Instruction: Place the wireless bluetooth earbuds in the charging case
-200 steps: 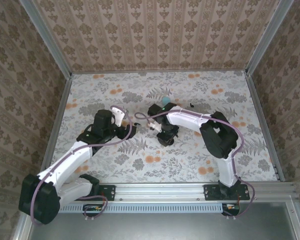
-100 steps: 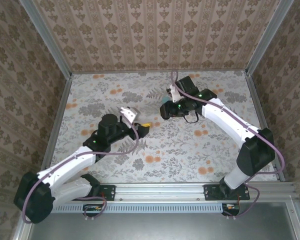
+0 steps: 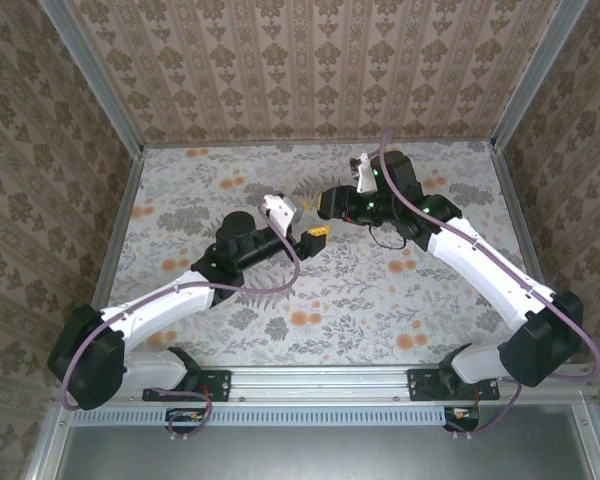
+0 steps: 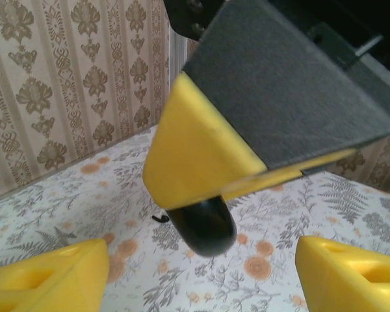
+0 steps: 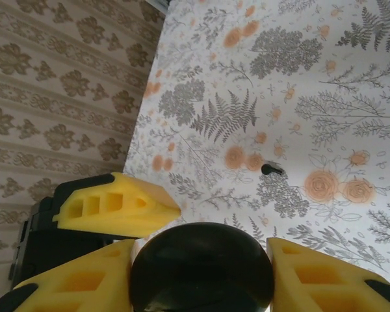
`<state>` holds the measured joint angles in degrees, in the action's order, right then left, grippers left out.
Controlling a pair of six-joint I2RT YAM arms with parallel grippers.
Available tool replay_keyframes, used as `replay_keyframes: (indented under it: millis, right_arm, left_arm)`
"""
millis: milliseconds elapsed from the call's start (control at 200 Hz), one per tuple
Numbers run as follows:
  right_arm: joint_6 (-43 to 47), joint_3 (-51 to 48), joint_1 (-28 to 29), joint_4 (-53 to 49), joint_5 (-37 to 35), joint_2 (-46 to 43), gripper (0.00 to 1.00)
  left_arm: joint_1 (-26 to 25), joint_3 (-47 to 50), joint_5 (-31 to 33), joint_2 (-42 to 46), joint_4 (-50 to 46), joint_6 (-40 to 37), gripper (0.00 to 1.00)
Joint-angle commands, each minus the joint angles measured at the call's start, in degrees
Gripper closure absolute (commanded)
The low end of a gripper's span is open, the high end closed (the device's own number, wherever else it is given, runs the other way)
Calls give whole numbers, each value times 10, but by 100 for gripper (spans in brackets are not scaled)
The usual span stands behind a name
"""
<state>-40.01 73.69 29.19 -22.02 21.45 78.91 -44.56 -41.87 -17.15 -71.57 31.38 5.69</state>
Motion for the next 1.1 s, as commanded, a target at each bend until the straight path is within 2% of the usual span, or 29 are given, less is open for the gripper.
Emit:
replay_keyframes:
  millis: [0, 230, 400, 690, 800, 980, 1095]
  right_arm:
    - [-23, -14, 3, 34, 4, -22, 62]
    - [-33, -30, 3, 45, 10, -29, 62]
    - [-31, -33, 3, 44, 9, -29, 62]
    - [-35, -34, 3, 50, 16, -28, 62]
    - [-40, -34, 3, 55, 18, -29, 62]
    - [-41, -33, 4, 56, 16, -32, 56]
    - [-36, -32, 5, 61, 17, -40, 48]
  left_arm:
    - [2, -18, -26, -13, 39, 31, 25]
    - [3, -30, -34, -33, 52, 48, 30]
    - [8, -38, -35, -46, 54, 62, 42]
    - [20, -48, -44, -60, 62, 80, 43]
    - [25, -51, -54, -64, 65, 86, 53]
    - [31, -51, -68, -62, 72, 91, 74]
    - [36, -50, -78, -57, 73, 94, 79]
